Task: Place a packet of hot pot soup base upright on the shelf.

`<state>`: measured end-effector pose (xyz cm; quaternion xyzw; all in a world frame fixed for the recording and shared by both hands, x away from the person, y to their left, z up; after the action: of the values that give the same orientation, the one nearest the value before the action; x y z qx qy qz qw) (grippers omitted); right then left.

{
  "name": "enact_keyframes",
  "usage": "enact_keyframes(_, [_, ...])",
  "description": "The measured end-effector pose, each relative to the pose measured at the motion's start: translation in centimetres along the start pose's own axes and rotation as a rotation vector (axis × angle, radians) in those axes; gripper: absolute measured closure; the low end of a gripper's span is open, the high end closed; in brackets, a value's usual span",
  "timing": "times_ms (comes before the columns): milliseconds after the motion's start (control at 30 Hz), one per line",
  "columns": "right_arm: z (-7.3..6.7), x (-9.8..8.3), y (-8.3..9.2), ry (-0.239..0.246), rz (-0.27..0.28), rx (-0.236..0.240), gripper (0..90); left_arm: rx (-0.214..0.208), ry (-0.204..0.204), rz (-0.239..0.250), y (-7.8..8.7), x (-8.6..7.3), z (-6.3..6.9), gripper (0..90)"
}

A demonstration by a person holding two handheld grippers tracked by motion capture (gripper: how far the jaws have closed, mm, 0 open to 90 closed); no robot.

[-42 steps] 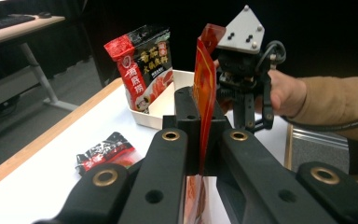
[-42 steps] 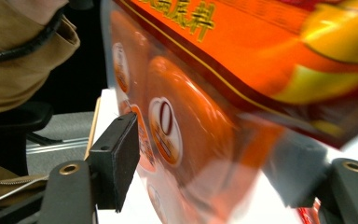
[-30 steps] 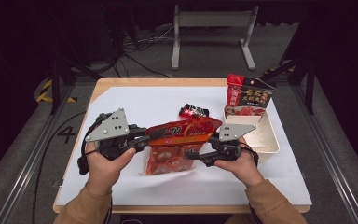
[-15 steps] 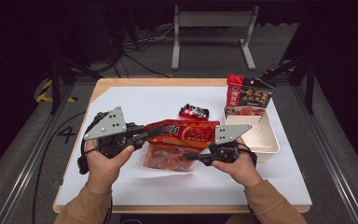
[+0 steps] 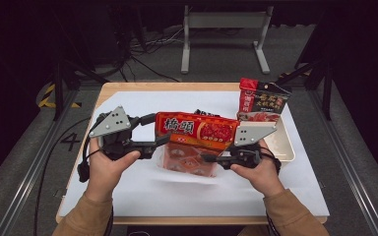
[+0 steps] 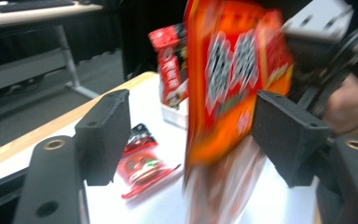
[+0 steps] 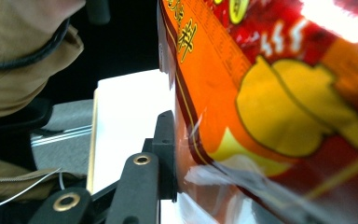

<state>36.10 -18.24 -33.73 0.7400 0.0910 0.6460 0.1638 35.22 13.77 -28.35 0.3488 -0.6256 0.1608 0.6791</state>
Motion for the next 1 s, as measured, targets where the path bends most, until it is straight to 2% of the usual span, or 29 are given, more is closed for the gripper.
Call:
enact_keyframes(67, [0.2,0.1,0.6,-0.01,0.0,-0.017,70.3,0.005,0.007,-0.01,-0.1,-0.3,-0.2,21.1])
enact_keyframes(100, [0.3,0.3,1.3,-0.016,0.003,-0.039,70.2,0.018,0.012,-0.023,-0.3,-1.0,-0.6,20.9])
enact_keyframes(133, [0.3,0.3,1.3,-0.016,0.003,-0.039,70.2,0.018,0.012,-0.023,-0.3,-1.0,-0.6,20.6])
enact_keyframes(167, [0.5,0.6,2.0,-0.019,0.01,-0.056,70.2,0.031,0.027,-0.041,-0.4,-1.7,-1.0,19.7])
enact_keyframes(267, [0.7,1.0,2.9,-0.022,0.015,-0.079,70.2,0.031,0.045,-0.068,-0.8,-2.8,-1.6,19.4])
enact_keyframes(367, [0.8,1.3,3.5,-0.033,0.02,-0.097,70.2,0.045,0.033,-0.083,-1.1,-3.4,-2.1,18.2])
enact_keyframes(600, [1.4,2.1,5.7,-0.061,0.032,-0.164,70.1,0.1,0.053,-0.136,-1.6,-5.7,-3.7,16.0])
enact_keyframes(700, [1.6,2.5,6.5,-0.068,0.042,-0.18,70.1,0.124,0.049,-0.142,-1.7,-6.4,-4.2,15.9])
enact_keyframes(833, [1.8,3.0,7.2,-0.068,0.049,-0.198,70.1,0.132,0.049,-0.144,-1.6,-7.3,-4.8,15.8])
enact_keyframes(967, [2.0,3.4,8.2,-0.067,0.052,-0.216,70.1,0.154,0.028,-0.141,-1.3,-8.3,-5.5,15.5])
enact_keyframes(1000, [2.0,3.5,8.4,-0.066,0.053,-0.22,70.1,0.158,0.035,-0.137,-1.2,-8.6,-5.6,15.3])
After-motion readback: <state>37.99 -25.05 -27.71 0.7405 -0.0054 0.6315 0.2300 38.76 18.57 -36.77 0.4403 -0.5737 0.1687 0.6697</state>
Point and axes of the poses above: each handheld gripper's, and its own axes: y roughly backward along the jaws, x roughly out of its top, z roughly to its right, the point moved 1 cm from there along -y, roughly forward along the jaws, and after that the axes turned 11 degrees about x, right-handed, at the moved point
